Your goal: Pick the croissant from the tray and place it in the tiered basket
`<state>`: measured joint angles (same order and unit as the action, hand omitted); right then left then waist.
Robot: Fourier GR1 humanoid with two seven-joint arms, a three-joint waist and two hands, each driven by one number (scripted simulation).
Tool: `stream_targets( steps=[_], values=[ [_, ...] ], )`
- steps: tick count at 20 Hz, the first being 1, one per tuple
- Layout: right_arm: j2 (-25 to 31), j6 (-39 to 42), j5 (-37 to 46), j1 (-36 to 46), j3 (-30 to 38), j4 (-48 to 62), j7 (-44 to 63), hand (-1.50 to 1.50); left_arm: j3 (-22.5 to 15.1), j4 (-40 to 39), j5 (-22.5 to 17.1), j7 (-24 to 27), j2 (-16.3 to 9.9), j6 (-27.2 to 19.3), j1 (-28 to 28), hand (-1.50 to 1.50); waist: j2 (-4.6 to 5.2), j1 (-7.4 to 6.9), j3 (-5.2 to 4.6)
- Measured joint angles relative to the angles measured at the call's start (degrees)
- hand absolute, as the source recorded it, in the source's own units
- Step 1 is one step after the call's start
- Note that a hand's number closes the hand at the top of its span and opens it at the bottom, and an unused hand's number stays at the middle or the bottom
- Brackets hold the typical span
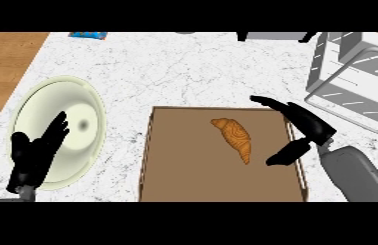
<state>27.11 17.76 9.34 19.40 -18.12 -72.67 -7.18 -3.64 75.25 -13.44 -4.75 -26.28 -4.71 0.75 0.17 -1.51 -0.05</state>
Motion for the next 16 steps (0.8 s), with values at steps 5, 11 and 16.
stream_targets(
  steps=[5,11,16],
  values=[
    [-1.27,8.99,0.31,7.72,-3.03,-0.53,9.38,-1.5,1.0,0.93,-0.45,-0.92,-0.26,0.85,0.81,0.0,-0.15,0.4,0.02],
    [-5.59,15.38,-0.25,13.24,-1.88,-1.2,20.15,-1.5,2.79,1.12,0.18,-1.83,-0.1,2.21,0.88,0.0,-0.19,0.99,0.03],
    [-8.4,20.22,-0.1,15.92,-2.18,0.68,27.37,-1.5,3.4,1.8,1.12,-1.78,0.65,2.58,1.7,0.0,-0.19,1.04,0.03]
  ],
)
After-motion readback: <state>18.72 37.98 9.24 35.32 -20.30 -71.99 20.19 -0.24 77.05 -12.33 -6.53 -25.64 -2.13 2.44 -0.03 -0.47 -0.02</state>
